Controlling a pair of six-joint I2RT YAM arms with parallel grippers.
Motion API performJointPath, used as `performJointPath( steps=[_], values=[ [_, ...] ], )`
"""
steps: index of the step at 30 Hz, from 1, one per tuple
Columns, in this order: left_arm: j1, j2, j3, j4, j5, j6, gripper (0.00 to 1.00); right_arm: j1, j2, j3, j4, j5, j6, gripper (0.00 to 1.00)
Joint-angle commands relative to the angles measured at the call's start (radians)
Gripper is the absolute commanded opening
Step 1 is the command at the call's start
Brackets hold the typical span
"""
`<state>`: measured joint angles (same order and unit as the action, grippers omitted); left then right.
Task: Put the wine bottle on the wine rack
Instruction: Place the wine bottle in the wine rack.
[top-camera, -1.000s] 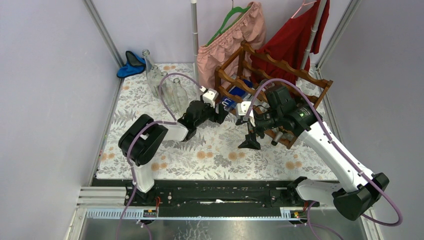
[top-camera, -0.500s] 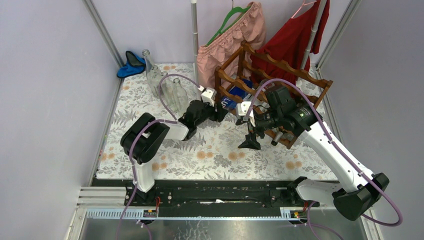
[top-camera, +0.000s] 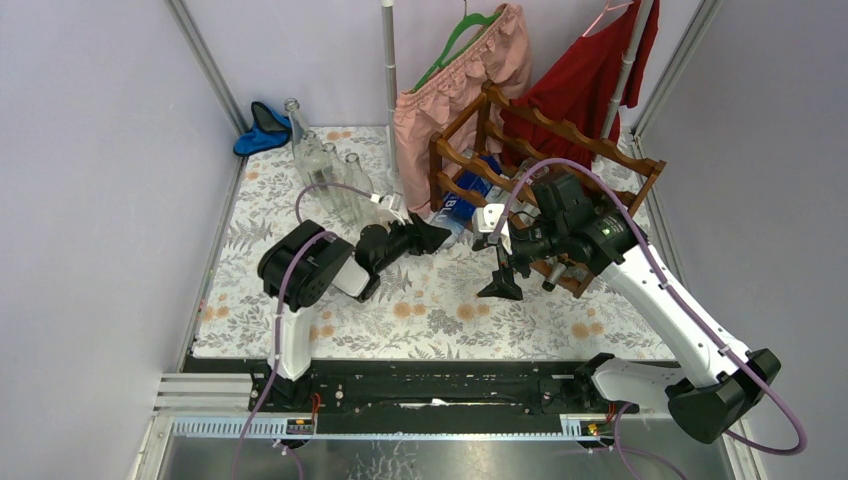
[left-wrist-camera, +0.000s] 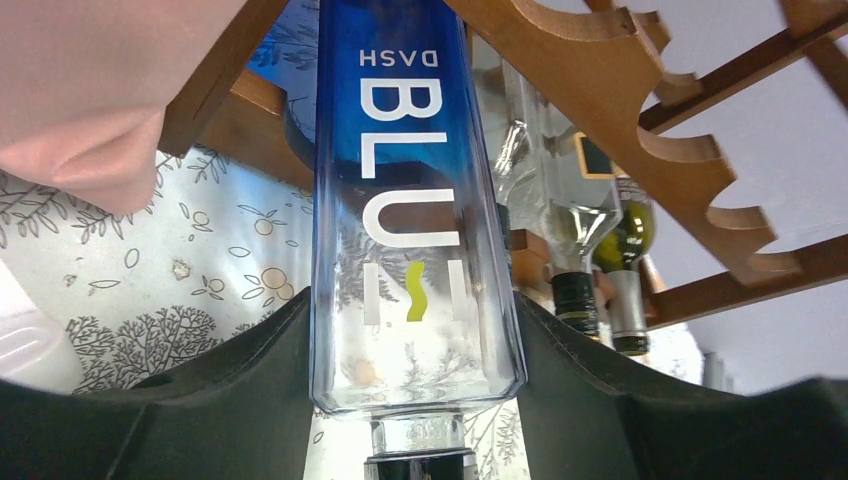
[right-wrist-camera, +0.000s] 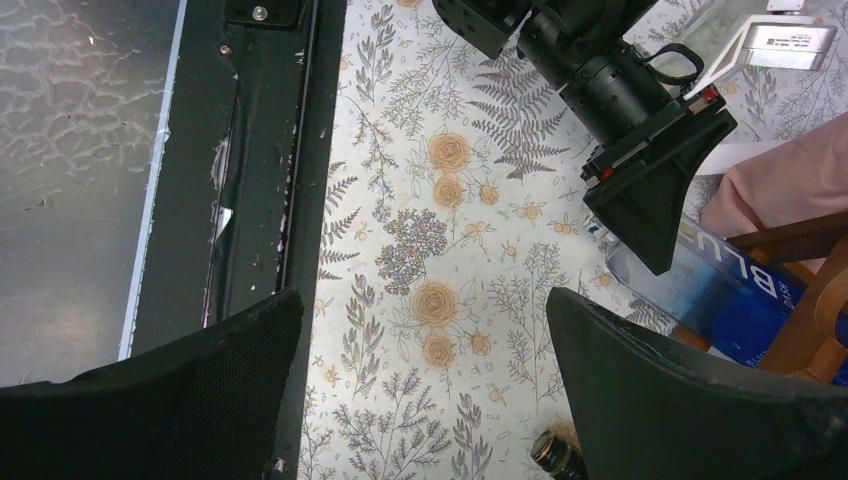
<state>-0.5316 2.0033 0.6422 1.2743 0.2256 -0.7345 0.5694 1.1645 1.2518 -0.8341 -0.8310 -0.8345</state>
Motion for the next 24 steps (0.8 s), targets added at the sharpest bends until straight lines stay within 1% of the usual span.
performJointPath(
  steps=[1, 5, 9, 13, 19, 24],
  values=[
    [0.024, 0.084, -0.007, 0.187, 0.163, -0.149, 0.00, -0.004, -0.028, 0.012, 0.001, -0.025, -0.018, 1.00],
    [0.045, 0.139, 0.012, 0.256, 0.197, -0.198, 0.00, -0.005, -0.029, 0.015, -0.002, -0.023, -0.018, 1.00],
    [0.048, 0.149, 0.028, 0.250, 0.197, -0.198, 0.00, -0.004, -0.029, 0.015, -0.003, -0.018, -0.018, 1.00],
    [0.046, 0.127, 0.013, 0.246, 0.177, -0.179, 0.00, -0.004, -0.025, 0.017, -0.002, -0.022, -0.018, 1.00],
    [0.014, 0.087, -0.011, 0.234, 0.077, -0.122, 0.00, -0.004, -0.013, 0.023, 0.001, -0.032, -0.016, 1.00],
    [-0.047, 0.046, 0.003, 0.152, -0.052, -0.016, 0.00, -0.004, -0.018, 0.023, -0.004, -0.027, -0.017, 1.00]
  ],
)
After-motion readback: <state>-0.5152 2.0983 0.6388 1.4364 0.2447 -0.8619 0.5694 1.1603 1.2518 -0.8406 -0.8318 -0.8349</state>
